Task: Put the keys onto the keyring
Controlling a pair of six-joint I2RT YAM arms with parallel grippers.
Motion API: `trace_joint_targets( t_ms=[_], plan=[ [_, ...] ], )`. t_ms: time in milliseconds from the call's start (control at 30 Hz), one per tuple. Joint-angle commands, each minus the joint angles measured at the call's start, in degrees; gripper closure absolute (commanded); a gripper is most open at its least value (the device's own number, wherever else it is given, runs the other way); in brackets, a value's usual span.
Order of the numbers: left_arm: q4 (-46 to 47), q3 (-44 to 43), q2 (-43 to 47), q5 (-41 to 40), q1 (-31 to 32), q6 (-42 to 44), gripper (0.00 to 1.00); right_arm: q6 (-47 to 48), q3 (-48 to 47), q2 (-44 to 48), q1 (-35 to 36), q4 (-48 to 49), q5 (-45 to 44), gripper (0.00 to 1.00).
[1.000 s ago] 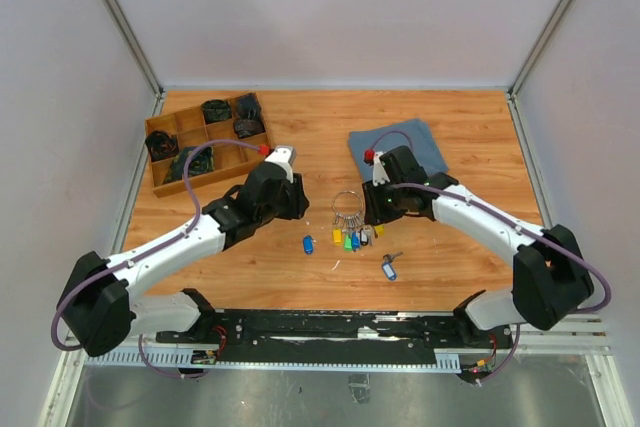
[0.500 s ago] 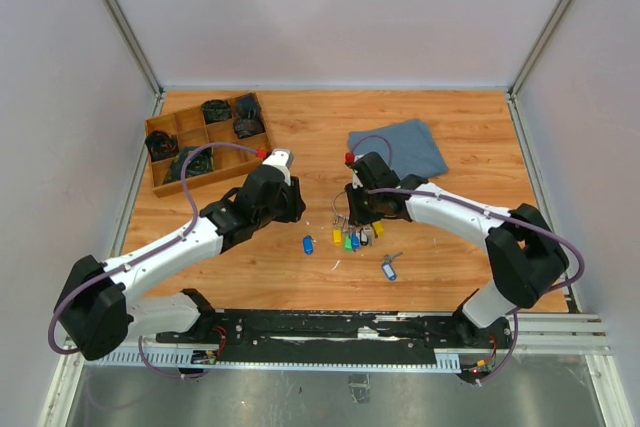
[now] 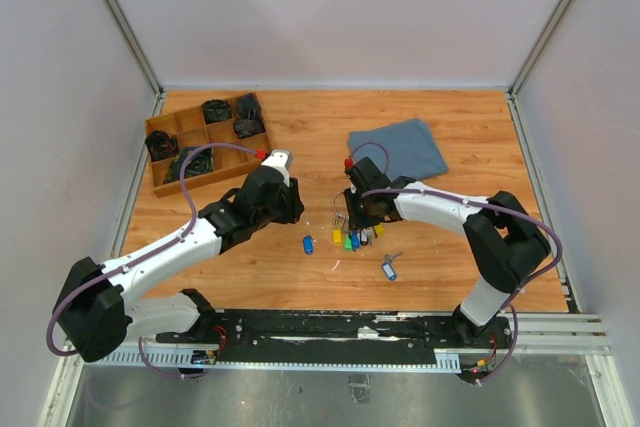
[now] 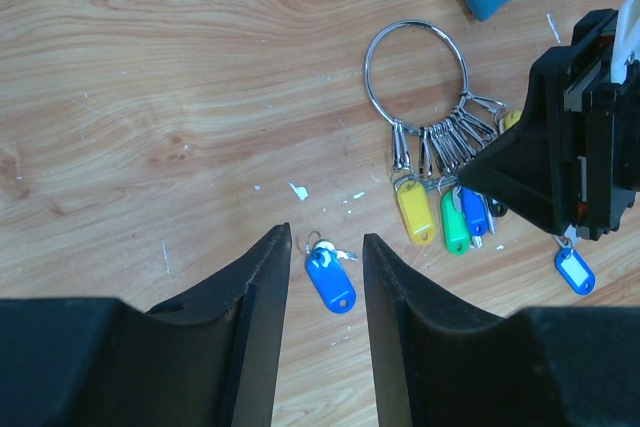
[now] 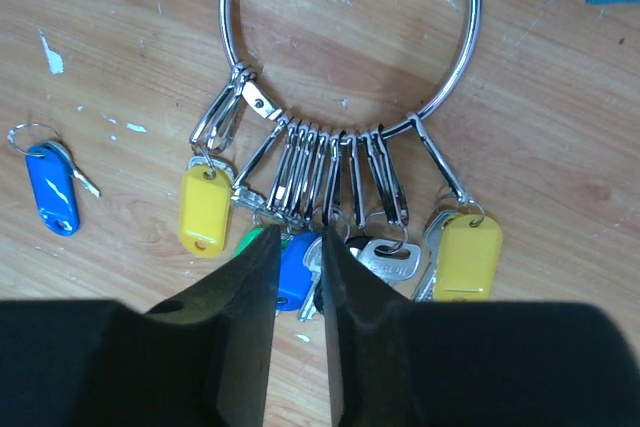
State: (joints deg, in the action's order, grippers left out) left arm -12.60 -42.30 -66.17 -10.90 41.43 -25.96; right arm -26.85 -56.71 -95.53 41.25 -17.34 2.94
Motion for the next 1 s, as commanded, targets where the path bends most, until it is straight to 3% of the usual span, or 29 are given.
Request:
trace_joint_targets(
  t_ms=[0, 667, 967],
  plan=[
    [0.39, 0.82, 1.13, -0.79, -0.25, -0.08, 0.59, -0.76, -0.34, -0.98, 0.58, 0.07, -2.0, 0.68],
    [-0.23, 0.99, 0.91, -1.48, -0.21, -0.06, 0.6, 7.8, -2.92, -4.64, 0.57, -3.36, -9.71, 0.12],
    [-0.54, 0.89, 0.86, -1.82, -0.21, -0.15, 0.6, 16.91, -2.88, -0.56, 0.58, 2.9, -0.58, 0.11]
  ],
)
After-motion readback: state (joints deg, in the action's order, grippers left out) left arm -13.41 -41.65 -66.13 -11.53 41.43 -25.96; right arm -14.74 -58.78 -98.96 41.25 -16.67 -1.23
